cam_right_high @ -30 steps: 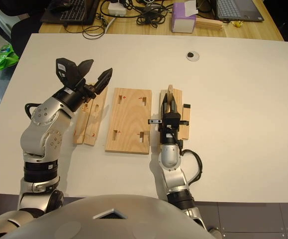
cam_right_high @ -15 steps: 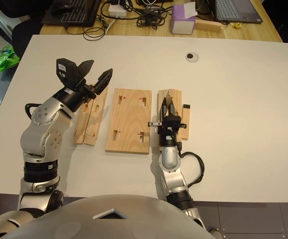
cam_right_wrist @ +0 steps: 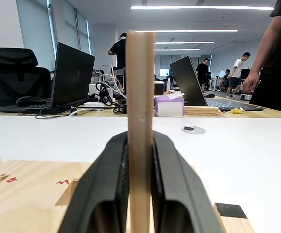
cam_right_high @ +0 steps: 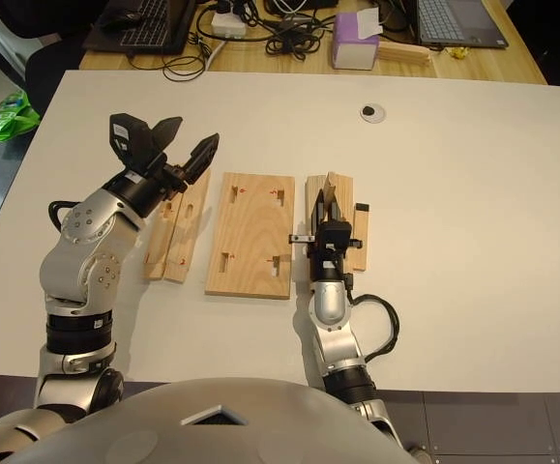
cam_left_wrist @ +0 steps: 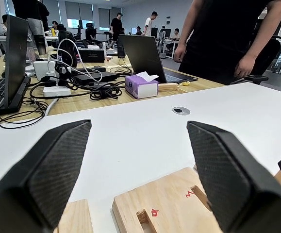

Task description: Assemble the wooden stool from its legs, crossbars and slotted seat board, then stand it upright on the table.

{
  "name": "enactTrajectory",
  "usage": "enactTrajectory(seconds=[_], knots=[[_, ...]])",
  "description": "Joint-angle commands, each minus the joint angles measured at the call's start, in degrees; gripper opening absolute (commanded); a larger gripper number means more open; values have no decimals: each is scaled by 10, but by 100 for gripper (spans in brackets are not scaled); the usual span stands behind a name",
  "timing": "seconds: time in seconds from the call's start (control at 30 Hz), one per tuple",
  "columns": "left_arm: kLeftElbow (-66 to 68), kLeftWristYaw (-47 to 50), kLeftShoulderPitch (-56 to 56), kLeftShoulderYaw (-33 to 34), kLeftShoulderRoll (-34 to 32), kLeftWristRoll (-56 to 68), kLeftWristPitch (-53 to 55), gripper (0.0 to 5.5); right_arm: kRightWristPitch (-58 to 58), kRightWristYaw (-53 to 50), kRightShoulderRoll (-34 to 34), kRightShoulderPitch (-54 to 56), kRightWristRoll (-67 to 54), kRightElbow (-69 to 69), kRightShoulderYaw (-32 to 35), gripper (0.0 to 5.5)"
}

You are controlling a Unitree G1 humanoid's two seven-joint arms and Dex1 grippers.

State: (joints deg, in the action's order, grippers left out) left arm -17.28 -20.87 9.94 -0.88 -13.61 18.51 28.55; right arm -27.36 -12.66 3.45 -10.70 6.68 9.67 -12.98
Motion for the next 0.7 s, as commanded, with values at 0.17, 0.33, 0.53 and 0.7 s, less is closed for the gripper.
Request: enactTrajectory(seconds=[0.17, 0.33, 0.53, 0.7], knots=[[9, 4, -3, -1, -2, -9, -7, 365, 25, -2, 16, -19, 5, 2, 6, 104], [20, 4, -8, -2, -1, -16, -21, 365, 26, 7, 6, -7, 16, -20, 6, 185], [41, 21, -32, 1, 14, -31, -59, 365, 147, 89, -34, 7, -34, -208, 28, 293], [65, 45, -52, 3, 36, -45, -104, 365, 342, 132, -66, 78, -81, -382, 65, 293]])
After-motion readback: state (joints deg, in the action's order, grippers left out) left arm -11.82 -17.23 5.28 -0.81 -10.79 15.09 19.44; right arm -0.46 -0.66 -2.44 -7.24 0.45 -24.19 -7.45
